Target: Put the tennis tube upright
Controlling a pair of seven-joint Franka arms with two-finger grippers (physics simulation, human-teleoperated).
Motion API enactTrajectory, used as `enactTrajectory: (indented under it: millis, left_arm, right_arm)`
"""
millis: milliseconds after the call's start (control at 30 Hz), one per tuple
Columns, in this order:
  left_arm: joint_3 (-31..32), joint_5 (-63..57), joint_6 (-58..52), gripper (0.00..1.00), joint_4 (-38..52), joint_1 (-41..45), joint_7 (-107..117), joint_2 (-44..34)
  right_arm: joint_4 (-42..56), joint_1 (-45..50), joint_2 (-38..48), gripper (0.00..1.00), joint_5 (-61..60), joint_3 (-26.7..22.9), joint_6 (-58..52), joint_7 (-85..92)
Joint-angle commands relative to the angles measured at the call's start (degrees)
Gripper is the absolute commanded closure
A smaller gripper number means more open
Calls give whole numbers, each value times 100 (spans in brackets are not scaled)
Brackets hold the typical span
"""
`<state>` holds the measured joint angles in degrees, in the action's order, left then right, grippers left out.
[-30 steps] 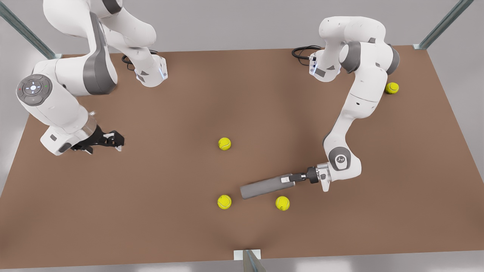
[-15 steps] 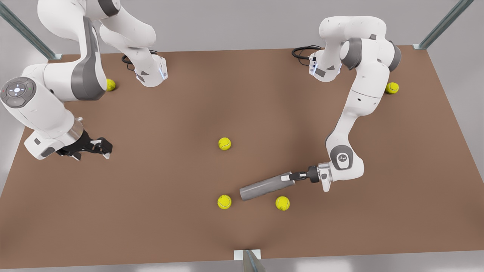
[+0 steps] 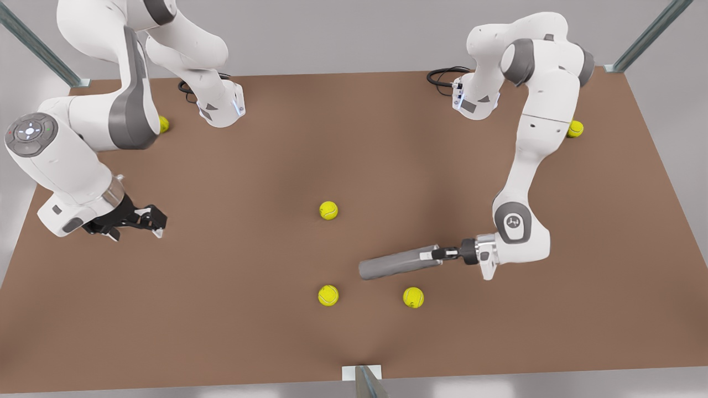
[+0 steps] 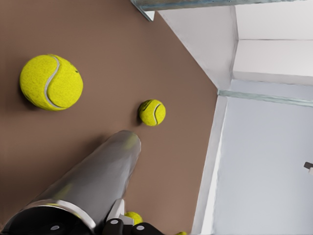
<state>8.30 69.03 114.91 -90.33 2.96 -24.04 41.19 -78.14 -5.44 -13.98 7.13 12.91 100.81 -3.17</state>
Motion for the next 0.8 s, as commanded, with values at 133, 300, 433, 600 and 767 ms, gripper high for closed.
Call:
enactTrajectory:
  millis: [133,300,433,600,767]
  left_arm:
    - [-57,-882,-144,79,-11,-32,760,-436]
    - [-171,-1814,-188,79,-125,-59,1209,-919]
    - [-259,-2236,-302,79,-125,-120,1315,-1051]
    - [-479,-3087,-513,79,-125,-191,1306,-1429]
    - [-593,-4653,-592,79,-125,-217,1763,-1895]
  right_arm:
    - [-9,-10,-26,0,-1,-8,53,-17]
    - [-9,-1,-35,0,-1,-26,88,-17]
    - [-9,-19,-52,0,-1,-26,88,-17]
    - [0,-63,-52,0,-1,-26,88,-17]
    - [0,-107,-52,0,-1,-26,88,-9]
